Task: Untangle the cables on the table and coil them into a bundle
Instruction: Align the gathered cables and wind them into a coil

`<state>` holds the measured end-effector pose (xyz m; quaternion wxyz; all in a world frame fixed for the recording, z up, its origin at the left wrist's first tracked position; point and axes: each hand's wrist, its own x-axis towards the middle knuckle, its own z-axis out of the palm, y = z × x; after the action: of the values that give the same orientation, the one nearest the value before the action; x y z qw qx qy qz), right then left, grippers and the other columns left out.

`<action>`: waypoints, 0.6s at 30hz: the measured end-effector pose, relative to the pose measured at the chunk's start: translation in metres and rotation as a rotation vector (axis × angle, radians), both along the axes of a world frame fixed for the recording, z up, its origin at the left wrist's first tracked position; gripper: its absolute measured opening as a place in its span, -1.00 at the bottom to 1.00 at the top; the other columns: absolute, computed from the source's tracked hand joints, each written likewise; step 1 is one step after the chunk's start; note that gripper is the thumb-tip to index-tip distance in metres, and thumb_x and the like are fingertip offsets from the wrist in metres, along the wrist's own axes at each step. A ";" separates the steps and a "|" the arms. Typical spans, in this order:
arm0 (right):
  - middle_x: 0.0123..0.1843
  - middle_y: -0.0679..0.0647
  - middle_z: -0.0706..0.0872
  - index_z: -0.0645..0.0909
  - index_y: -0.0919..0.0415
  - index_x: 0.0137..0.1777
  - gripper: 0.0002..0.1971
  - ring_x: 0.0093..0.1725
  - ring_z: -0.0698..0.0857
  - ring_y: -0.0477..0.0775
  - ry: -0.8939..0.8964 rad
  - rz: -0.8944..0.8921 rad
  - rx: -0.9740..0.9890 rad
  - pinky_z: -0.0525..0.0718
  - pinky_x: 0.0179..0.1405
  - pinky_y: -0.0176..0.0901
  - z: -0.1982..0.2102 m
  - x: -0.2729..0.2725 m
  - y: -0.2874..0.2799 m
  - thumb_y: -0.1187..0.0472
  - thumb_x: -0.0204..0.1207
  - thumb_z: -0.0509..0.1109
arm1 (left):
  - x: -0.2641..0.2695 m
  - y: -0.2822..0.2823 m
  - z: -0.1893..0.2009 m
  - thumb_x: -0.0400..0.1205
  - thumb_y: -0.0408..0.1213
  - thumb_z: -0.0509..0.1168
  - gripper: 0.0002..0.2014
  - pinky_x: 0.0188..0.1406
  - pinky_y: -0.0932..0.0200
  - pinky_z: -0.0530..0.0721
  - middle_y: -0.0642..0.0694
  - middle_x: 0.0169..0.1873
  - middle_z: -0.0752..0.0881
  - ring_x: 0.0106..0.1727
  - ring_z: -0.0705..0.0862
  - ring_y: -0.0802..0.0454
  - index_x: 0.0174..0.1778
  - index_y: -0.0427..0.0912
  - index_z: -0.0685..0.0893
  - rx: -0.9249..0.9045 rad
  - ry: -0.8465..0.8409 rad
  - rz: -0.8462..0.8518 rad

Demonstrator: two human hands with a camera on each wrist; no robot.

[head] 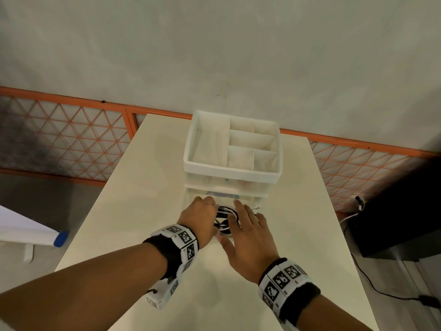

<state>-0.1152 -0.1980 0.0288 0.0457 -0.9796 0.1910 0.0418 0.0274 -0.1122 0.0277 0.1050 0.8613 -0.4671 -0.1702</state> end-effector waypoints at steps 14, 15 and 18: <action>0.38 0.43 0.69 0.64 0.38 0.39 -0.34 0.35 0.72 0.39 0.125 -0.140 0.019 0.75 0.27 0.20 -0.031 0.000 0.010 -0.12 0.62 0.01 | 0.004 0.001 0.001 0.65 -0.05 0.31 -0.55 0.43 0.13 0.44 -0.05 0.46 0.50 0.40 0.39 -0.10 0.40 -0.18 0.63 -0.028 0.024 -0.035; 0.35 0.41 0.71 0.67 0.37 0.36 -0.35 0.33 0.73 0.38 0.130 -0.140 0.012 0.76 0.25 0.20 -0.031 0.001 0.008 -0.12 0.61 0.01 | 0.004 0.002 0.003 0.67 -0.06 0.28 -0.56 0.45 0.14 0.40 -0.06 0.47 0.50 0.41 0.39 -0.12 0.42 -0.18 0.62 -0.027 0.032 -0.040; 0.32 0.35 0.74 0.69 0.34 0.32 -0.34 0.35 0.72 0.36 0.113 -0.118 -0.023 0.75 0.19 0.22 -0.030 0.002 0.004 -0.14 0.62 0.00 | 0.005 0.004 0.007 0.70 -0.10 0.23 -0.60 0.45 0.16 0.32 -0.09 0.46 0.52 0.41 0.44 -0.15 0.41 -0.20 0.61 -0.053 0.056 -0.059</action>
<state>-0.1127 -0.1937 -0.0008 0.0261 -0.9631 0.2514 0.0921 0.0323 -0.1078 0.0345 0.1357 0.8389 -0.4936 -0.1850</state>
